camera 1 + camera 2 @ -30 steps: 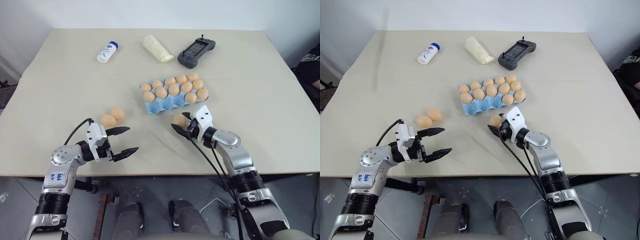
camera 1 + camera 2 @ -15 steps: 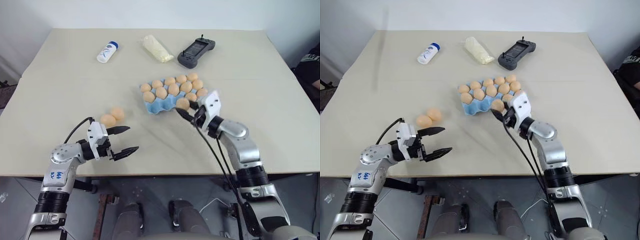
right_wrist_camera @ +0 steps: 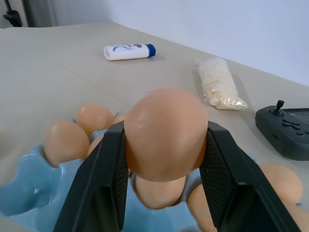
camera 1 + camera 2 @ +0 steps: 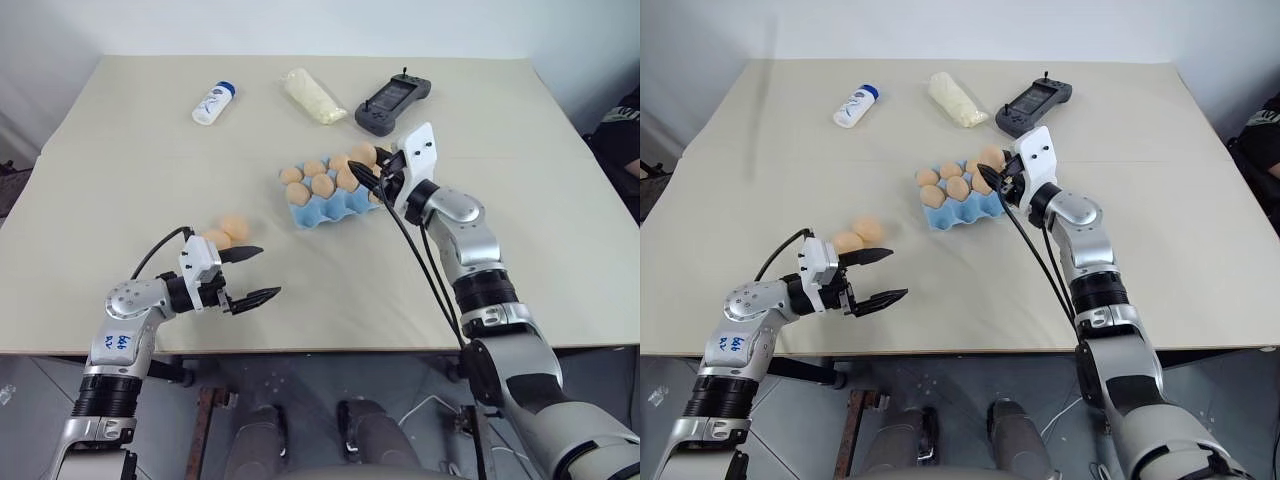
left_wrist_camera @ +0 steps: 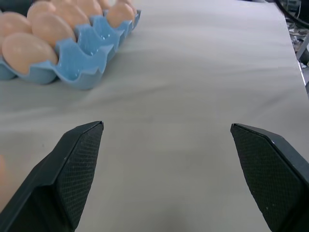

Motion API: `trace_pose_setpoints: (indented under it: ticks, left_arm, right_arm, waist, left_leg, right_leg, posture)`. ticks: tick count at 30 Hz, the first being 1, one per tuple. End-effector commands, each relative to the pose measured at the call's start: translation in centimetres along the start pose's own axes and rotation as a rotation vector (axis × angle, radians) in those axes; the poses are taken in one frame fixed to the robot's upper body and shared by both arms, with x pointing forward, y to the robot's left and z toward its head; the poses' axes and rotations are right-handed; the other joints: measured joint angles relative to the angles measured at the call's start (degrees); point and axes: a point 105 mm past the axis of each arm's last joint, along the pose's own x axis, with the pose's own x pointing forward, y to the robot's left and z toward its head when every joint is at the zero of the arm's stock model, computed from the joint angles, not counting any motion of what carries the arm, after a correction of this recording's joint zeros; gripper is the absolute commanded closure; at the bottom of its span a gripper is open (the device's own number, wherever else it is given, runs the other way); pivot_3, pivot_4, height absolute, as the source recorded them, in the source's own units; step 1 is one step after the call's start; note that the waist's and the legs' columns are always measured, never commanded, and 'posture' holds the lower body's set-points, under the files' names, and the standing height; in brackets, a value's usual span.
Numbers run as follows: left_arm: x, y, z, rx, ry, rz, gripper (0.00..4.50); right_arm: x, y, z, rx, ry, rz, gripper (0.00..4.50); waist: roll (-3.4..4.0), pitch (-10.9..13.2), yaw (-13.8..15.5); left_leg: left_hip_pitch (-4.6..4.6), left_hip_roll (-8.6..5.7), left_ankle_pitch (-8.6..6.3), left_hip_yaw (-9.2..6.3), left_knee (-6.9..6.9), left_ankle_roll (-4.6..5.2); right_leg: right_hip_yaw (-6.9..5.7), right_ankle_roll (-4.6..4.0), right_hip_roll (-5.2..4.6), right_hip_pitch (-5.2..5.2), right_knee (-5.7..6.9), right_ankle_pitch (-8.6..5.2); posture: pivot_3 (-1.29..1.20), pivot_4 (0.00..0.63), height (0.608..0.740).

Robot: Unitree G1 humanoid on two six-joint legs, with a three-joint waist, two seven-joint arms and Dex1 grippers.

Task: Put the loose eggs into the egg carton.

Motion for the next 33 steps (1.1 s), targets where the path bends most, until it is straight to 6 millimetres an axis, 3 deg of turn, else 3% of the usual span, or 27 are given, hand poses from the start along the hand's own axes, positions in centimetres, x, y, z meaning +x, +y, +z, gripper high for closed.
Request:
trace_pose_setpoints:
  ticks: [1,12,13,19,24,28,33]
  left_arm:
    - [0.1,0.5,1.6,0.055,-0.077,0.028,0.00]
    - [0.2,0.7,2.1,0.061,-0.112,0.066,0.00]
    - [0.1,0.8,2.2,0.061,-0.116,0.071,0.00]
    - [0.1,1.0,2.3,0.063,-0.124,0.090,0.00]
    - [0.1,1.4,2.3,0.064,-0.124,0.108,0.00]
    - [-0.1,2.2,2.7,0.066,-0.136,0.157,0.00]
    - [-1.1,3.2,3.2,0.069,-0.142,0.279,0.00]
  right_arm:
    - [0.7,0.1,0.3,-0.022,-0.007,-0.010,2.85]
    - [0.6,0.1,-1.6,-0.052,0.076,0.001,2.85]
    - [0.5,0.3,-1.4,-0.052,0.068,0.020,2.14]
    - [-0.5,1.0,-0.4,-0.052,0.036,0.080,0.14]
    - [-1.1,0.1,-0.6,-0.068,0.055,0.041,0.06]
    - [-1.6,-0.7,1.3,-0.067,-0.004,0.058,0.06]
    - [-5.3,1.1,2.6,-0.079,-0.067,0.343,0.06]
  waist:
    - [0.00,0.00,0.01]
    - [0.01,0.00,-0.10]
    - [0.01,0.00,-0.12]
    - [0.01,0.00,-0.07]
    - [0.01,0.00,-0.02]
    - [0.01,0.01,-0.02]
    - [0.02,0.01,0.29]
  left_leg:
    - [0.00,0.00,0.00,0.00,0.00,0.00]
    - [0.01,0.00,0.00,0.01,0.07,0.00]
    - [0.01,0.00,0.00,0.01,0.08,0.00]
    - [0.02,0.01,0.00,0.00,0.09,-0.01]
    - [0.01,0.00,0.00,0.01,0.10,0.00]
    - [0.02,0.00,0.00,0.00,0.10,0.00]
    - [0.00,0.00,0.00,-0.01,0.01,0.00]
  right_leg:
    - [0.00,0.00,0.00,0.00,0.00,0.00]
    - [0.01,0.00,0.00,-0.01,0.13,0.00]
    - [0.01,0.00,0.00,-0.01,0.15,0.00]
    - [0.00,0.00,0.00,-0.01,0.23,0.00]
    - [0.01,0.00,0.00,-0.01,0.21,0.00]
    - [0.00,0.00,0.00,-0.01,0.22,0.00]
    - [-0.03,0.00,0.00,0.01,0.09,0.00]
  posture:
    - [0.00,0.150,0.740]
    - [0.00,0.150,0.740]
    - [0.00,0.150,0.740]
    - [0.00,0.150,0.740]
    - [0.00,0.150,0.740]
    - [0.00,0.150,0.740]
    - [0.00,0.150,0.740]
